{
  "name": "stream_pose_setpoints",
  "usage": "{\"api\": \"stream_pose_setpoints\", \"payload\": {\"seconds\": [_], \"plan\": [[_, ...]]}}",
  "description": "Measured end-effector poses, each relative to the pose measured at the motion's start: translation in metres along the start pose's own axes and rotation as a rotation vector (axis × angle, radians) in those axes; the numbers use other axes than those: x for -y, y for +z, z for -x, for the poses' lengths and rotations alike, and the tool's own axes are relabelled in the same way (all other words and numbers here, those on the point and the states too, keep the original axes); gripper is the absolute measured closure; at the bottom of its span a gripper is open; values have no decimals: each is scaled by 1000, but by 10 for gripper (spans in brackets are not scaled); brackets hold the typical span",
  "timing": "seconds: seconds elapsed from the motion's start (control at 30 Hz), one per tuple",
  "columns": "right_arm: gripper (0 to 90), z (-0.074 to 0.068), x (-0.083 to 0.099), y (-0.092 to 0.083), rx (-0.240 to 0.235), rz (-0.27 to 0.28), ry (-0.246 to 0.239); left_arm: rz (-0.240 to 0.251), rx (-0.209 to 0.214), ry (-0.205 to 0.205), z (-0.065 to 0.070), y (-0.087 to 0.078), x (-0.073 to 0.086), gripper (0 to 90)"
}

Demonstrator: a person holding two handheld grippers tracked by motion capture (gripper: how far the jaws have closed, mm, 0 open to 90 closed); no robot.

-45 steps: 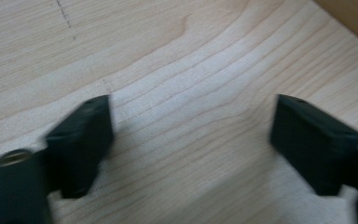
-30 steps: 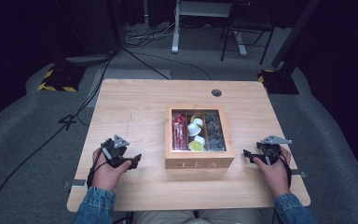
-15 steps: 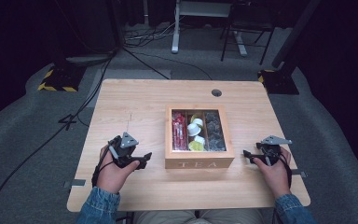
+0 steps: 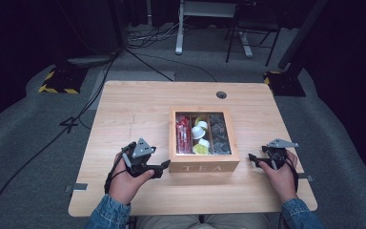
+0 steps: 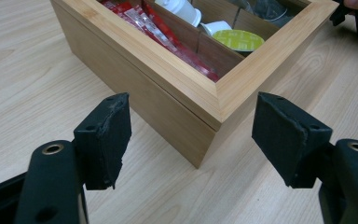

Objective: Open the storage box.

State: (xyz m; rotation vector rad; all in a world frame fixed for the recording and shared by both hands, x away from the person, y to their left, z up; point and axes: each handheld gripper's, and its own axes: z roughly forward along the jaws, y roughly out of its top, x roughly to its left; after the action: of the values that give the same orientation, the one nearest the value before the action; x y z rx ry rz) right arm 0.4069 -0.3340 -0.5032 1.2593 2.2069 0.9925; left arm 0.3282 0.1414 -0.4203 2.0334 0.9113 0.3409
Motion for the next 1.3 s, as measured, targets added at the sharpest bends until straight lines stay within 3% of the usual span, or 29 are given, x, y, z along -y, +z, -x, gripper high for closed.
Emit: {"api": "stream_pose_setpoints", "payload": {"seconds": [0.1,0.2,0.3,0.33,0.4,0.63,0.77,0.8,0.97,1.3], "plan": [[256,0,0,0,0,0,0,37,26,-10,5,8,2,297],[257,0,0,0,-1,0,0,45,33,-18,6,11,3,303],[257,0,0,0,-1,0,-1,76,40,13,10,21,7,274],[256,0,0,0,-2,0,-1,73,43,20,12,24,8,274],[256,0,0,0,-4,0,-2,65,30,-15,16,30,10,252],[255,0,0,0,-6,0,-4,-1,-2,25,17,38,16,332],[255,0,0,0,-8,1,-5,-37,3,11,18,40,18,393],[255,0,0,0,-8,1,-6,-40,6,-6,16,41,19,419],[255,0,0,0,-9,1,-6,-33,6,-14,13,38,20,518],[255,0,0,0,-9,1,-9,-54,1,-1,14,34,17,597]]}}
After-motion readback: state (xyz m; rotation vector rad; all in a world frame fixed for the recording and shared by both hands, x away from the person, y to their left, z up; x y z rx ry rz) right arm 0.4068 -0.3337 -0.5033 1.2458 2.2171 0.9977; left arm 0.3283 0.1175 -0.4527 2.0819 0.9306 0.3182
